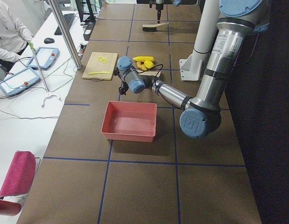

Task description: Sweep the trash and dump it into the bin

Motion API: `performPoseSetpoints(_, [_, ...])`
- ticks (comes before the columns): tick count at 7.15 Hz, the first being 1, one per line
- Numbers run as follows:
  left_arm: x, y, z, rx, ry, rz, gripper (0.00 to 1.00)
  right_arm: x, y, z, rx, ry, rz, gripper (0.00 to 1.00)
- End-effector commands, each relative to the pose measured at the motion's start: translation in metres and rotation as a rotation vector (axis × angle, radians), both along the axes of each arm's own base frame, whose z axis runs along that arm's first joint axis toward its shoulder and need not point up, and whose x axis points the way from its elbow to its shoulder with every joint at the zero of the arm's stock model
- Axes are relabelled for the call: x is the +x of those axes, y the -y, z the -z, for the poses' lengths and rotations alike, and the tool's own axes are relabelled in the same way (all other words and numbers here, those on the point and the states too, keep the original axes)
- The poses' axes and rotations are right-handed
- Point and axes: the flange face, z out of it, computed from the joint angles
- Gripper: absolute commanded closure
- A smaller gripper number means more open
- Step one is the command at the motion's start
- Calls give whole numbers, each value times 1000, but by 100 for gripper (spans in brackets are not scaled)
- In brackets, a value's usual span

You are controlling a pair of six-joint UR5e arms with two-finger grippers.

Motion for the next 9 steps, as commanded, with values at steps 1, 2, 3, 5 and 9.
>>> performPoseSetpoints(1, [9, -4, 5, -5, -5, -6, 0, -18, -7, -4, -4, -27, 16, 1])
performPoseSetpoints(2, [10, -4, 5, -5, -5, -8, 0, -30, -11, -6, 10, -45, 32, 2])
performPoseSetpoints(3, [10, -4, 6, -4, -6, -8, 0, -32, -12, -7, 14, -53, 28, 17])
performPoseSetpoints(5, [11, -5, 5, -5, -5, -9, 0, -37, -14, -10, 15, -58, 43, 49])
performPoseSetpoints(9, [24, 0, 26, 36, -1, 15, 0, -37, -14, 11, 72, 10, 43, 100])
